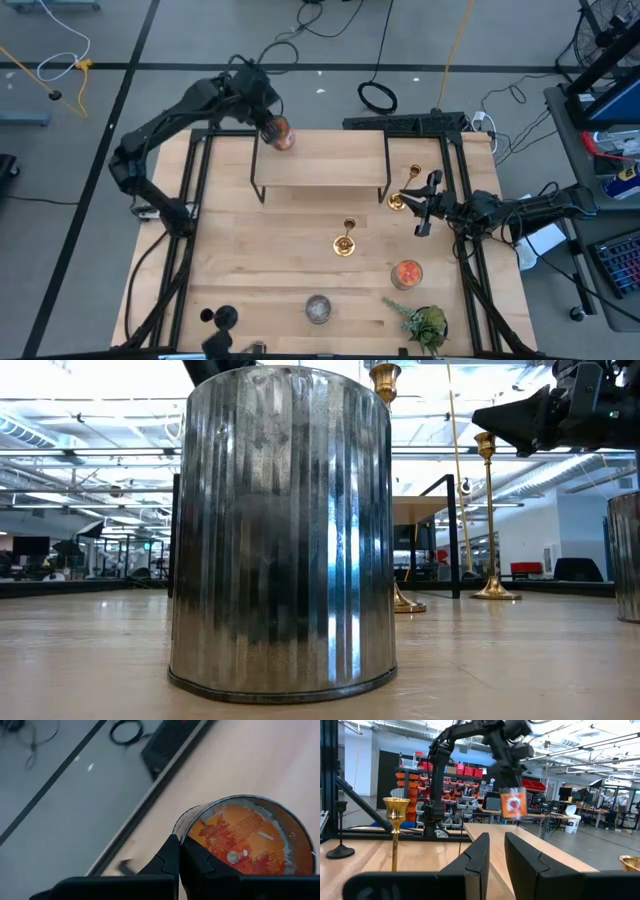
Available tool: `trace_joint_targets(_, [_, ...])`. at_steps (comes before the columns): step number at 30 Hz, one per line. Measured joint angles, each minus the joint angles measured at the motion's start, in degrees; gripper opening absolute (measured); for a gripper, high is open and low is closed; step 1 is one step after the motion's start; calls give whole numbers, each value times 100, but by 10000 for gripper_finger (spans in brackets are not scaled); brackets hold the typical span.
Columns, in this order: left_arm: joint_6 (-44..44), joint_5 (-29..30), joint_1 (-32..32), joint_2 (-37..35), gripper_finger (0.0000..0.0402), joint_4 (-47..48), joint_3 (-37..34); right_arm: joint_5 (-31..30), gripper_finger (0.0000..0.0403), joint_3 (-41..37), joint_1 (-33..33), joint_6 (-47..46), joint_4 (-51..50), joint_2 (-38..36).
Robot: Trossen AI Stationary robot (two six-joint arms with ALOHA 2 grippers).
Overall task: Pick & Place candle stick holders
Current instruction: Put the left orange candle on the shelf
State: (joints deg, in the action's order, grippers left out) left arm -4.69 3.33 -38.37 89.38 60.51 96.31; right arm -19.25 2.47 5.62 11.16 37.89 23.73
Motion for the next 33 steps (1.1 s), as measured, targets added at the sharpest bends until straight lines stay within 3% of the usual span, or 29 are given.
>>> trace_joint_targets(8, [-81, -170, -487, 460, 3, 163, 0, 0, 55, -1, -1, 0, 0, 120])
trace_joint_targets(27, [75, -26, -426, 514, 19, 405, 2, -2, 55, 0, -2, -200, 261, 374])
trace_joint_targets(33, [-86, -28, -423, 514, 20, 400, 0, -2, 82, -1, 0, -108, 378, 374])
